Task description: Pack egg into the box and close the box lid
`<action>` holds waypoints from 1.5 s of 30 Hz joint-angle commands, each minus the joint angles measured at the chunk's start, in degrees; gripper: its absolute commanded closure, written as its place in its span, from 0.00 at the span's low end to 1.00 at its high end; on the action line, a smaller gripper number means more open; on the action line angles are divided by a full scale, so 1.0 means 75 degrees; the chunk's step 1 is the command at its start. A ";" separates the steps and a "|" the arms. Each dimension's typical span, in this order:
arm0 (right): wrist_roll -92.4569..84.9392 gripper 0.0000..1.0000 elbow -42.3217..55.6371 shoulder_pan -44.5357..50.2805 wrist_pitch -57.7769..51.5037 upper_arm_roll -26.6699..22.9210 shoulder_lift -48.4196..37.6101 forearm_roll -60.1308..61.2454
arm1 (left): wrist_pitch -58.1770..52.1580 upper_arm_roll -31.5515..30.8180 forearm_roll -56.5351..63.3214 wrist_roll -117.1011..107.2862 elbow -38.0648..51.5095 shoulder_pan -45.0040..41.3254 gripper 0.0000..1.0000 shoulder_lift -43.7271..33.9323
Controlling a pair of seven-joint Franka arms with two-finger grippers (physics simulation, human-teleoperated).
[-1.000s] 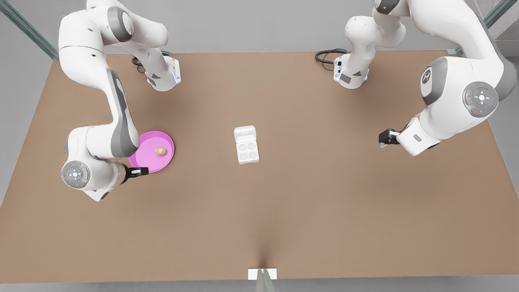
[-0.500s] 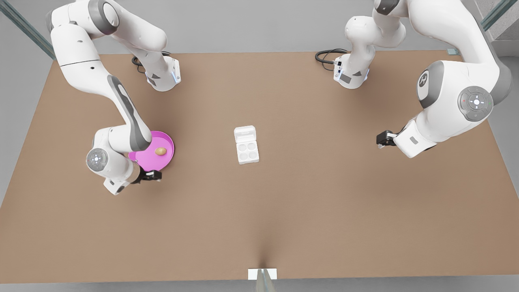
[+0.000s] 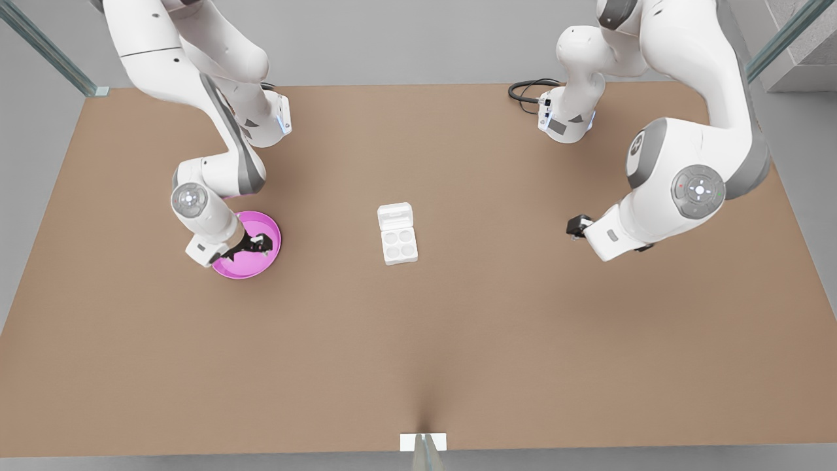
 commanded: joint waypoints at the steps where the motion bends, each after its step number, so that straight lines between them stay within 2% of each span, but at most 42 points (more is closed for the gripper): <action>1: 0.0351 0.00 -0.0148 -0.0011 -0.0147 0.0073 -0.0047 0.0048 | 0.0020 -0.0111 0.0011 0.0034 0.0012 -0.0005 0.00 0.0000; 16: 0.0562 0.00 -0.0370 -0.0258 -0.0066 0.0132 0.0457 0.0048 | 0.0102 -0.0111 0.0000 0.0023 0.0012 -0.0005 0.00 0.0071; 21: 0.0609 0.00 -0.0687 -0.0246 0.0415 0.0132 0.0632 0.0048 | 0.0161 -0.0135 -0.0070 -0.0059 0.0012 0.0006 0.00 0.0223; 24: 0.0644 0.00 -0.0710 -0.0234 0.0837 0.0132 0.0925 0.0048 | 0.0137 0.0240 -0.0176 0.0023 0.0024 0.0077 0.00 0.0117; 32: 0.0668 0.00 -0.1659 -0.0269 0.2770 0.0132 0.0878 0.0048 | 0.0172 0.0217 -0.0164 0.0034 0.0048 0.0065 0.00 0.0094; 45: 0.0492 0.00 -0.1777 -0.0644 0.2782 0.0132 0.0808 -0.0011 | 0.0149 0.0193 -0.0129 -0.0001 0.0048 0.0006 0.00 0.0059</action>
